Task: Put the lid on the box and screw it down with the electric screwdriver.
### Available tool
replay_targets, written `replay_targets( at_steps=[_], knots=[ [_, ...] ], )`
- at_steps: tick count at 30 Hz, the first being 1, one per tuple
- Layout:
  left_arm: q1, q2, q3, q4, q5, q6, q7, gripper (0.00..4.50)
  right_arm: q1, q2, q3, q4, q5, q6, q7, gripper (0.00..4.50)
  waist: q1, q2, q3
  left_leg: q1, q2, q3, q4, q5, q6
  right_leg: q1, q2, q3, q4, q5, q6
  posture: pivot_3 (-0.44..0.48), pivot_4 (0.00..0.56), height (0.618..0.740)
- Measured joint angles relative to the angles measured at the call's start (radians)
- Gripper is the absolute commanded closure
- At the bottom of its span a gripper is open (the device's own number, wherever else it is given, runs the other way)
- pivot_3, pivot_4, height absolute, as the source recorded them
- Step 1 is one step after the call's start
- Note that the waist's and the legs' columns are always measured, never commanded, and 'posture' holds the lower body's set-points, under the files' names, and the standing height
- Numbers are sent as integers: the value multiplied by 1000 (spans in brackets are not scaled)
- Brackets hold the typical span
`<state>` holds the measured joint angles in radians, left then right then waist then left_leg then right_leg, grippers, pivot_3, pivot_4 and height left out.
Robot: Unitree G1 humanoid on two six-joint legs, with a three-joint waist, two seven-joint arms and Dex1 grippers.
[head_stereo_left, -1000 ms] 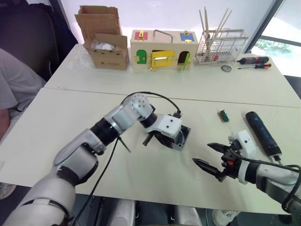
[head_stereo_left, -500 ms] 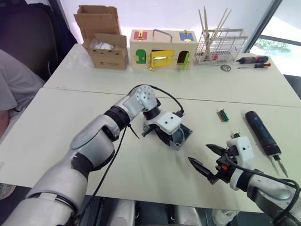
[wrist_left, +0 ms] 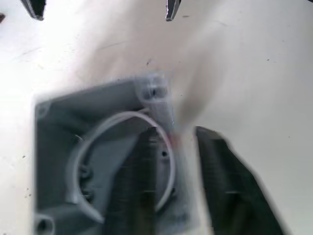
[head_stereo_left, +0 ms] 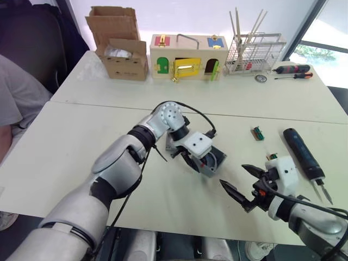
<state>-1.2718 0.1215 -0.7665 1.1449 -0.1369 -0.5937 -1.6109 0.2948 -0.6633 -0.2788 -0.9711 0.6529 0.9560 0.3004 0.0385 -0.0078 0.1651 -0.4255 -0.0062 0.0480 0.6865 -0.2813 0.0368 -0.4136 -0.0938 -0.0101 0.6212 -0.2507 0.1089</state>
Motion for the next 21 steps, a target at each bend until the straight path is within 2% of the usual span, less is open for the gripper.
replay_targets(
  at_steps=[5,7,9,11,13,15,18,21],
  knots=[
    [0,45,12,-9,17,22,0,1852,-41,-35,-1,36,5,12,32,0,-1,0,0,0,0,0,0,0,0,-1,0,0,2,0,0,0,150,731],
    [1,112,53,-92,-16,104,0,1852,-74,-87,-25,60,31,26,73,0,-4,-1,1,-2,0,1,0,0,0,-4,0,1,5,0,1,0,150,731],
    [-6,208,143,-224,-76,230,0,1852,-109,-147,-90,93,56,43,114,0,-10,-1,1,-2,0,1,1,0,0,-6,-1,2,8,0,1,0,150,731],
    [1,285,242,-363,-123,394,19,1852,-161,-188,-134,126,80,56,144,0,-17,-1,1,-1,0,1,1,0,0,-6,-1,1,9,0,2,0,150,731],
    [42,349,338,-537,-153,608,105,1852,-249,-228,-143,160,115,70,174,0,-25,-1,1,-1,0,0,1,0,0,-5,0,1,10,-1,3,0,150,731],
    [90,379,379,-649,-144,822,240,1852,-339,-250,-132,192,140,72,197,0,-29,-1,1,-1,0,-1,1,0,0,-5,0,1,10,0,4,0,150,731],
    [137,416,403,-775,-81,1289,487,1852,-478,-261,-77,235,169,71,231,0,-28,-1,1,-1,1,-1,1,0,0,-5,1,1,11,-1,5,0,150,731],
    [191,419,440,-881,-45,1667,673,1852,-581,-263,28,282,171,66,273,0,-28,-1,1,-1,1,-1,1,0,-1,-6,2,1,11,-1,5,0,150,731]
  ],
)
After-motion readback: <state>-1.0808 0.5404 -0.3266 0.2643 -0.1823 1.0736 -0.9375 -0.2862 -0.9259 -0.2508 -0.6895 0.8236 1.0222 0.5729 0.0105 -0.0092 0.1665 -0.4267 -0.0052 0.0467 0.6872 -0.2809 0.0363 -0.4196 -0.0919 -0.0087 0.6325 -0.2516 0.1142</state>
